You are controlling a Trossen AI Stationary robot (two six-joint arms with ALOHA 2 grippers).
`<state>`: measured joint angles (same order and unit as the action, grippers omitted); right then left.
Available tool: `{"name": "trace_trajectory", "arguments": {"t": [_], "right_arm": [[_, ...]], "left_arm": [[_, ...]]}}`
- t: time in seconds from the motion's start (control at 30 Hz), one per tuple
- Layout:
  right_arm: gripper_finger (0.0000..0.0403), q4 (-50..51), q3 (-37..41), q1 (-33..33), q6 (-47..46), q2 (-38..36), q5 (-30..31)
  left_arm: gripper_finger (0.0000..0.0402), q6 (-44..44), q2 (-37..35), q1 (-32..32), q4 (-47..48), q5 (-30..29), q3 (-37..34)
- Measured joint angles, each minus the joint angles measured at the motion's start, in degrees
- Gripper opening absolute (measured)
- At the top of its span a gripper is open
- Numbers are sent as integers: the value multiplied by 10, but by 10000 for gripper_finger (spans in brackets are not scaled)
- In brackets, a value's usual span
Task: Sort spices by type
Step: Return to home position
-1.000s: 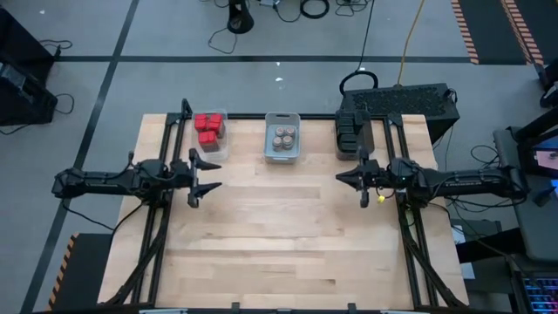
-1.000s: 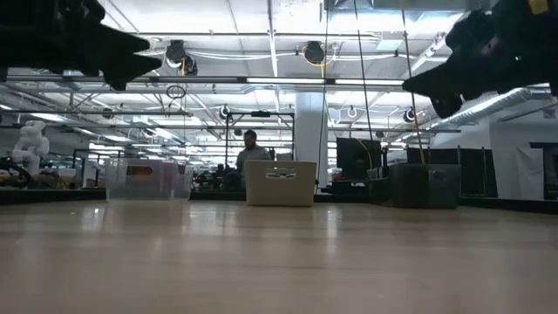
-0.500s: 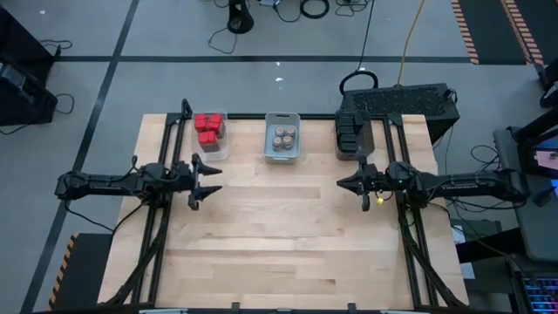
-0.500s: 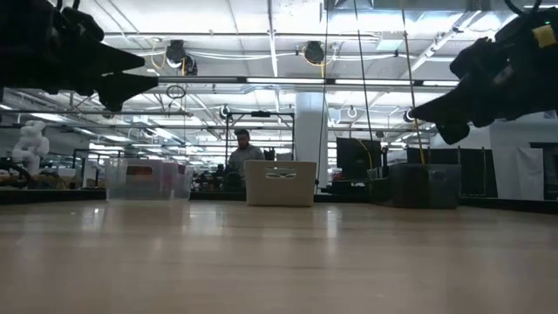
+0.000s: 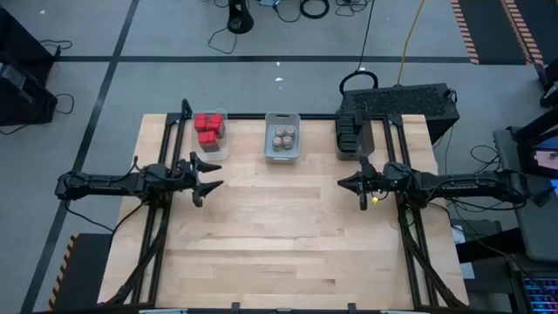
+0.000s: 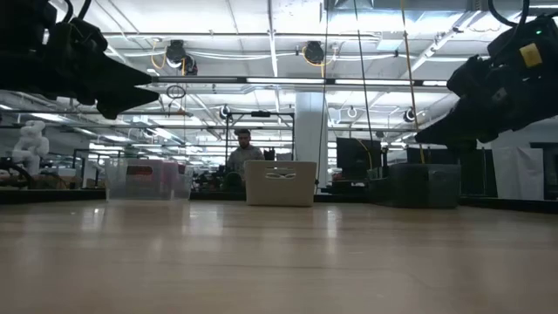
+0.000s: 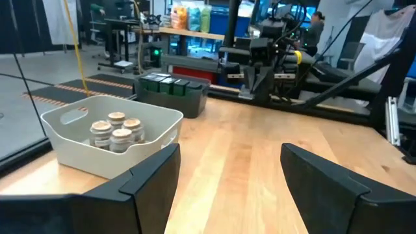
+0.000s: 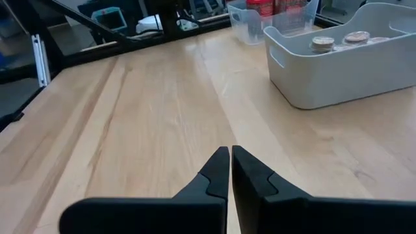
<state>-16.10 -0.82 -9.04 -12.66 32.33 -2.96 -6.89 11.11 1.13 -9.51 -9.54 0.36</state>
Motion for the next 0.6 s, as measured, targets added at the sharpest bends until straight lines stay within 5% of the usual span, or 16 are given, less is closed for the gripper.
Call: {"name": "trace_trajectory", "arguments": {"t": [0.6], "right_arm": [[0,3,0,0,-2,0,-1]], "left_arm": [[272,1,0,0,0,5,0]]}}
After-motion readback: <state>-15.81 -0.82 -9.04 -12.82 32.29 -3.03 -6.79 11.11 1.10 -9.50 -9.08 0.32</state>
